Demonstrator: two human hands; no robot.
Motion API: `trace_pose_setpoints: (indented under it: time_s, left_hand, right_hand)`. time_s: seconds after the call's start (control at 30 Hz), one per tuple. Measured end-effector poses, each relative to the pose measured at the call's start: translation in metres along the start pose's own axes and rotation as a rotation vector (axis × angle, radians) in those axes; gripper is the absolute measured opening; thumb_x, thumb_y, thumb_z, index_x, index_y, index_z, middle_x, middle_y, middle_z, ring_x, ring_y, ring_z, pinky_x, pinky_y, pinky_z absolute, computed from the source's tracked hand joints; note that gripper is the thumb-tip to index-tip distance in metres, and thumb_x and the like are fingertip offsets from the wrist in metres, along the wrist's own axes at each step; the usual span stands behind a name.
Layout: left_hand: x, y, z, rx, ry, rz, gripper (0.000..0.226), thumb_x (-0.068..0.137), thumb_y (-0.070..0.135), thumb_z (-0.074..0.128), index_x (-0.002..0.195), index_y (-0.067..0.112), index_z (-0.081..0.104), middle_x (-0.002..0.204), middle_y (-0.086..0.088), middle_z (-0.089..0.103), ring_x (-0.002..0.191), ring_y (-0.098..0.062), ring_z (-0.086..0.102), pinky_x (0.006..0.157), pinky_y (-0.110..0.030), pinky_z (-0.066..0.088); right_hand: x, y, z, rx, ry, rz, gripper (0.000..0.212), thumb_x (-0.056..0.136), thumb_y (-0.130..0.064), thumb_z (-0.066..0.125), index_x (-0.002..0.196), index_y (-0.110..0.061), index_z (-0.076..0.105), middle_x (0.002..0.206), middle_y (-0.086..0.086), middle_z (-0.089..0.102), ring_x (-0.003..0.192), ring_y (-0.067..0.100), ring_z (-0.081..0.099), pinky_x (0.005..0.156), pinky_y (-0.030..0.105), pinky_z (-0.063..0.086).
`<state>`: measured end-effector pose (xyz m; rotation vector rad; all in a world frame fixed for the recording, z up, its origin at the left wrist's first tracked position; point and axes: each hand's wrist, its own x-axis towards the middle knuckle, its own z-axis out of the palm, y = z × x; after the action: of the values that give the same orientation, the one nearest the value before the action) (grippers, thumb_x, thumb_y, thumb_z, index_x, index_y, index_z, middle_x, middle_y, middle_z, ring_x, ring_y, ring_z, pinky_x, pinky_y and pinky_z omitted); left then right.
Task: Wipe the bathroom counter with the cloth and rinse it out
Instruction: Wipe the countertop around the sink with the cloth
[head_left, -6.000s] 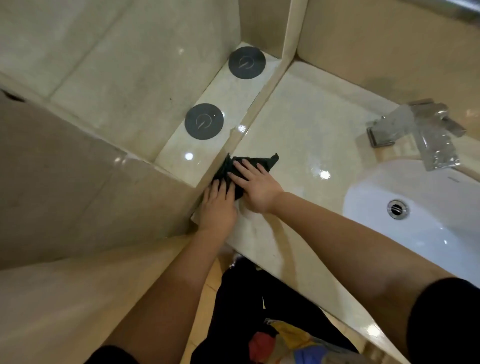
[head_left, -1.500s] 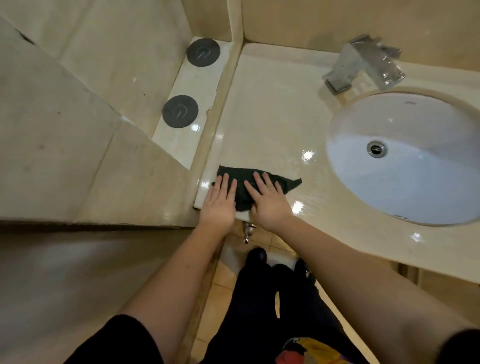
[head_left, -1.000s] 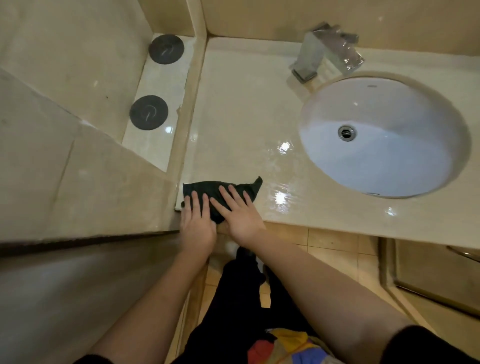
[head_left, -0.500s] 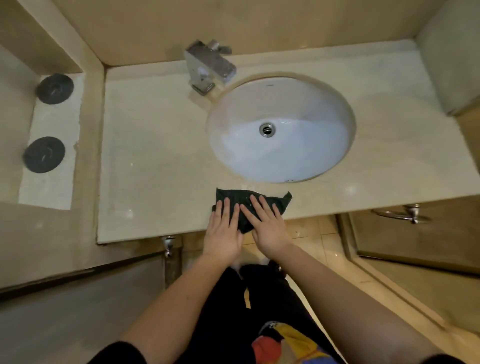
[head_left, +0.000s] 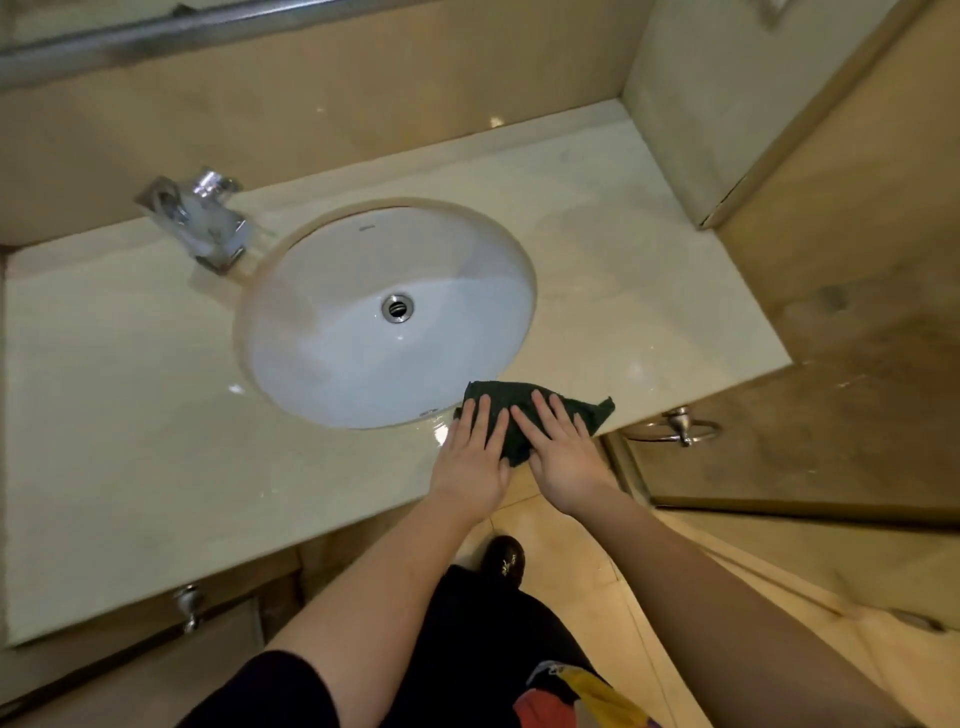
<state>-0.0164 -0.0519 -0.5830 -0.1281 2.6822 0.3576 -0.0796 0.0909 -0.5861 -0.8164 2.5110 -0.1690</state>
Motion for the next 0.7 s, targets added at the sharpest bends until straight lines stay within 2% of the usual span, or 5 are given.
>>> trace_pose_setpoints:
  time_s: [0.37, 0.53, 0.7]
  left_hand:
    - [0.089, 0.026, -0.034, 0.07, -0.026, 0.136, 0.066, 0.101, 0.033, 0.024, 0.15, 0.013, -0.015, 0.158, -0.006, -0.019, 0.145, -0.02, -0.019, 0.12, -0.037, -0.008]
    - [0.148, 0.029, -0.059, 0.126, -0.05, 0.228, 0.064, 0.101, 0.034, 0.023, 0.151, 0.013, -0.012, 0.159, -0.006, -0.016, 0.146, -0.019, -0.017, 0.12, -0.036, -0.008]
    - [0.204, 0.022, -0.088, 0.181, -0.024, 0.317, 0.062, 0.102, 0.034, 0.021, 0.151, 0.011, -0.009, 0.159, -0.007, -0.014, 0.146, -0.02, -0.015, 0.12, -0.036, -0.007]
  right_hand:
    - [0.05, 0.046, -0.031, 0.015, 0.045, 0.164, 0.065, 0.099, -0.031, 0.032, 0.152, -0.03, -0.005, 0.159, 0.001, -0.018, 0.146, 0.021, -0.014, 0.117, 0.042, -0.006]
    - [0.083, 0.065, -0.056, 0.065, 0.035, 0.283, 0.066, 0.099, -0.036, 0.029, 0.15, -0.03, -0.012, 0.156, -0.001, -0.026, 0.145, 0.02, -0.021, 0.119, 0.044, -0.006]
    - [0.129, 0.083, -0.083, 0.08, 0.04, 0.338, 0.065, 0.1, -0.037, 0.029, 0.151, -0.03, -0.011, 0.157, 0.0, -0.023, 0.145, 0.021, -0.019, 0.119, 0.044, -0.005]
